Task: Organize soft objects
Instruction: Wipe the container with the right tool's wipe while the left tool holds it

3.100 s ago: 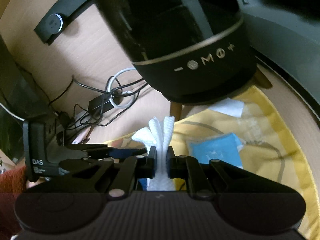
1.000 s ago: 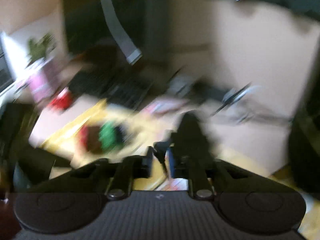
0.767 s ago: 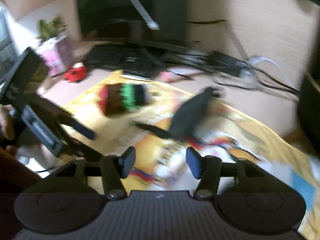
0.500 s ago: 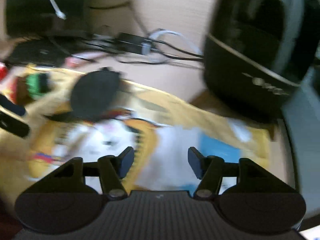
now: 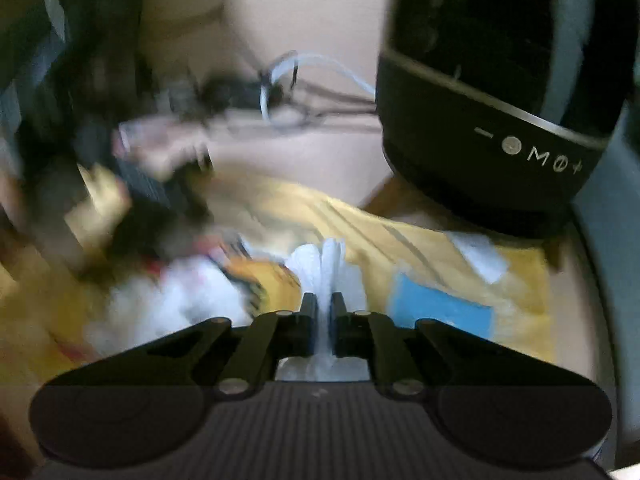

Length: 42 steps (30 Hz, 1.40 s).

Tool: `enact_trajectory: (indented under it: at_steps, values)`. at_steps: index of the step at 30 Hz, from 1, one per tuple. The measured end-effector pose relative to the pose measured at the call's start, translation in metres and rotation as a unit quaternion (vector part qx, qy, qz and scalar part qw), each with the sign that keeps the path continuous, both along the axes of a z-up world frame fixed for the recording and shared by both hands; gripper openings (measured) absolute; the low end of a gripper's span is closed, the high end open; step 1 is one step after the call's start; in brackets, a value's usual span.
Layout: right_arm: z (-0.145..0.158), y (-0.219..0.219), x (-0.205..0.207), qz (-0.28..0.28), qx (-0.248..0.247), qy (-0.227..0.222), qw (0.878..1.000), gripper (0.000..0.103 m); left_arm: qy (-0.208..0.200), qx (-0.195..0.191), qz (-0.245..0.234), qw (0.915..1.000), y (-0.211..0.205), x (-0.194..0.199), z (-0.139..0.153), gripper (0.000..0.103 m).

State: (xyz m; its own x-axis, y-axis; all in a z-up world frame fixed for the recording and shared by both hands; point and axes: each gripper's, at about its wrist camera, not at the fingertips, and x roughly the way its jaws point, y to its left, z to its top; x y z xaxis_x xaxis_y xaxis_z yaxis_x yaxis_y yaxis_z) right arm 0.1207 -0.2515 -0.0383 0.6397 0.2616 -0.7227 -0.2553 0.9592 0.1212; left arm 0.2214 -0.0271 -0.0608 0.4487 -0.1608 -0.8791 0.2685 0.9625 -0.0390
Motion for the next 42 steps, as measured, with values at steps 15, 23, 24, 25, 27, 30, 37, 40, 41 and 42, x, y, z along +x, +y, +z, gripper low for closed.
enact_trajectory:
  at_steps: [15, 23, 24, 25, 27, 30, 37, 40, 41, 42]
  values:
    - [0.006, 0.093, 0.087, 0.086, 0.024, -0.004, 0.996, 0.037, 0.018, -0.090, 0.019, 0.9956, 0.064, -0.067, 0.022, 0.103]
    - [-0.020, 0.081, 0.092, 0.066, 0.146, 0.101, 0.982, 0.014, 0.034, -0.118, 0.031, 0.9919, 0.074, -0.075, 0.013, 0.103]
    - [-0.019, 0.079, 0.089, 0.064, 0.155, 0.105, 0.980, 0.012, 0.034, -0.113, 0.027, 0.9926, 0.076, -0.078, 0.014, 0.103]
    - [-0.018, 0.077, 0.084, 0.064, 0.165, 0.109, 0.978, 0.012, 0.035, -0.111, 0.022, 0.9929, 0.078, -0.081, 0.015, 0.103]
    - [-0.010, 0.072, 0.073, 0.070, 0.183, 0.117, 0.974, 0.011, 0.037, -0.109, 0.013, 0.9932, 0.082, -0.090, 0.017, 0.103]
    - [-0.004, 0.065, 0.043, 0.085, 0.195, 0.134, 0.968, 0.011, 0.045, -0.120, 0.008, 0.9917, 0.091, -0.106, 0.018, 0.103]
    - [-0.011, 0.074, -0.006, 0.099, 0.055, 0.078, 0.990, 0.046, 0.052, -0.117, 0.004, 0.9917, 0.095, -0.145, 0.014, 0.103]
    - [-0.007, 0.073, -0.003, 0.097, 0.078, 0.059, 0.991, 0.044, 0.069, -0.163, -0.037, 0.9835, 0.084, -0.157, 0.013, 0.103]
    - [-0.005, 0.073, -0.001, 0.094, 0.086, 0.051, 0.991, 0.041, 0.071, -0.167, -0.050, 0.9821, 0.078, -0.159, 0.012, 0.103]
    - [-0.002, 0.076, 0.000, 0.091, 0.085, 0.032, 0.992, 0.028, 0.073, -0.167, -0.062, 0.9814, 0.071, -0.160, 0.012, 0.103]
